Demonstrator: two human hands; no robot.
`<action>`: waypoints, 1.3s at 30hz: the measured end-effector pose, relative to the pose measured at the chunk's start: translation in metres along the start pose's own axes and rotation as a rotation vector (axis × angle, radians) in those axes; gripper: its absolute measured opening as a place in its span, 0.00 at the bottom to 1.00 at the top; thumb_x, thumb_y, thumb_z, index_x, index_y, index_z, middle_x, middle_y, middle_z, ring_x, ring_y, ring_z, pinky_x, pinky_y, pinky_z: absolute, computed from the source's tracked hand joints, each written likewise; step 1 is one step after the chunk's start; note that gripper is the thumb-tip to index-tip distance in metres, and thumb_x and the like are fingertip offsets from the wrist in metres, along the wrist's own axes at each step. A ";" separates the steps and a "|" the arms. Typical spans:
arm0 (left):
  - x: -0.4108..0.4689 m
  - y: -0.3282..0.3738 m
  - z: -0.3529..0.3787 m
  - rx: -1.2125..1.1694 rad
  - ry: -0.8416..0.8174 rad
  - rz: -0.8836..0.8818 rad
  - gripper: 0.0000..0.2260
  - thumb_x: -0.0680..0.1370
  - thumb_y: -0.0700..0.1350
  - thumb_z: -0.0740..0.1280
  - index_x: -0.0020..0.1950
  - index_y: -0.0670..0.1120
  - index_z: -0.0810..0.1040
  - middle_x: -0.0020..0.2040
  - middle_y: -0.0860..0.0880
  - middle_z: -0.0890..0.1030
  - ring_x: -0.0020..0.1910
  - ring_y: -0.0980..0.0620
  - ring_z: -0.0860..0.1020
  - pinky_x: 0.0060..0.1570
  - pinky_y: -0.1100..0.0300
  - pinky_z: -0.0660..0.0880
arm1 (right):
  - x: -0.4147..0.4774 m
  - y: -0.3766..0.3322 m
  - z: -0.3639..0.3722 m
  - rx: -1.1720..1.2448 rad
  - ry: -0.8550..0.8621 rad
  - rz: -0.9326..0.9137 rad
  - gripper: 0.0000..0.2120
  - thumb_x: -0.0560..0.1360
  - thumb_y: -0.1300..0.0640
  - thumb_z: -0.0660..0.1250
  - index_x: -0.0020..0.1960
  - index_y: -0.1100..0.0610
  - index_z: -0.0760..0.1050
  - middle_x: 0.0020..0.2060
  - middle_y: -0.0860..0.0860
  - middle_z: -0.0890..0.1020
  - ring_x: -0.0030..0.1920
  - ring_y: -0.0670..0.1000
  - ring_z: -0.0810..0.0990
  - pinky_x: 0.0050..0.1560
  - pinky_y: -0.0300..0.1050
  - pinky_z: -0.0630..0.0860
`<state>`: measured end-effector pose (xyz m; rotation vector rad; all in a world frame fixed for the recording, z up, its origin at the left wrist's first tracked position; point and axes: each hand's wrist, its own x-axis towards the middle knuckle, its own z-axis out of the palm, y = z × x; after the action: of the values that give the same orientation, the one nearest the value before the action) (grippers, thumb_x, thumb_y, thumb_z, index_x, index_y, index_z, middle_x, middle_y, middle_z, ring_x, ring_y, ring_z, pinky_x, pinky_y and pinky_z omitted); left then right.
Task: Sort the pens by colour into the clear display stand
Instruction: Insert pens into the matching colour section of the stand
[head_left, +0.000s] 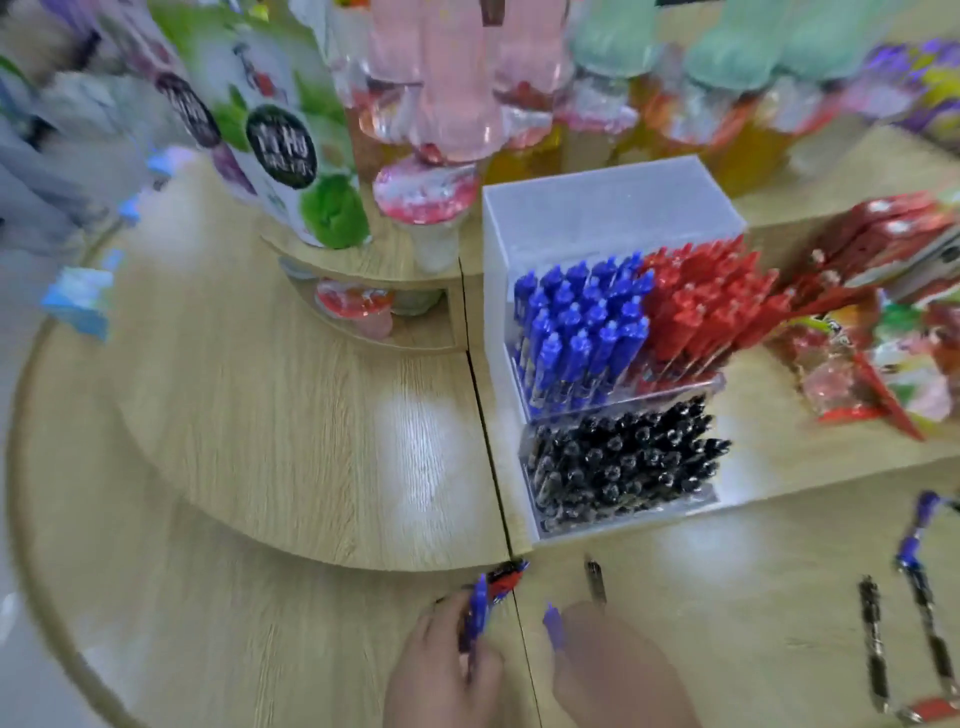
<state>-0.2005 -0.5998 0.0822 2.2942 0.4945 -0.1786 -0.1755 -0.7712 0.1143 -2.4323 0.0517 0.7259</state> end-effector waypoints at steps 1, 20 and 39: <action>0.000 0.019 -0.017 -0.031 0.041 0.045 0.12 0.66 0.50 0.68 0.49 0.61 0.80 0.38 0.59 0.78 0.34 0.63 0.75 0.33 0.72 0.70 | -0.012 -0.006 -0.025 0.054 0.009 -0.041 0.08 0.70 0.47 0.65 0.44 0.36 0.68 0.43 0.24 0.75 0.38 0.35 0.76 0.42 0.28 0.72; 0.050 0.248 -0.125 -0.380 0.140 0.442 0.14 0.73 0.37 0.73 0.48 0.57 0.83 0.42 0.50 0.83 0.41 0.54 0.81 0.42 0.57 0.79 | 0.000 -0.096 -0.280 0.220 0.531 -0.498 0.08 0.74 0.54 0.68 0.49 0.42 0.73 0.39 0.38 0.80 0.38 0.41 0.78 0.36 0.32 0.69; 0.068 0.263 -0.113 -0.280 0.083 0.434 0.08 0.74 0.42 0.71 0.43 0.56 0.81 0.39 0.54 0.79 0.38 0.55 0.76 0.37 0.59 0.73 | 0.065 -0.095 -0.279 -0.383 0.391 -0.593 0.10 0.75 0.44 0.61 0.54 0.43 0.75 0.52 0.40 0.76 0.51 0.43 0.75 0.40 0.40 0.73</action>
<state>-0.0346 -0.6640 0.3168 2.0799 0.0477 0.1888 0.0346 -0.8391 0.3199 -2.7005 -0.6801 -0.0139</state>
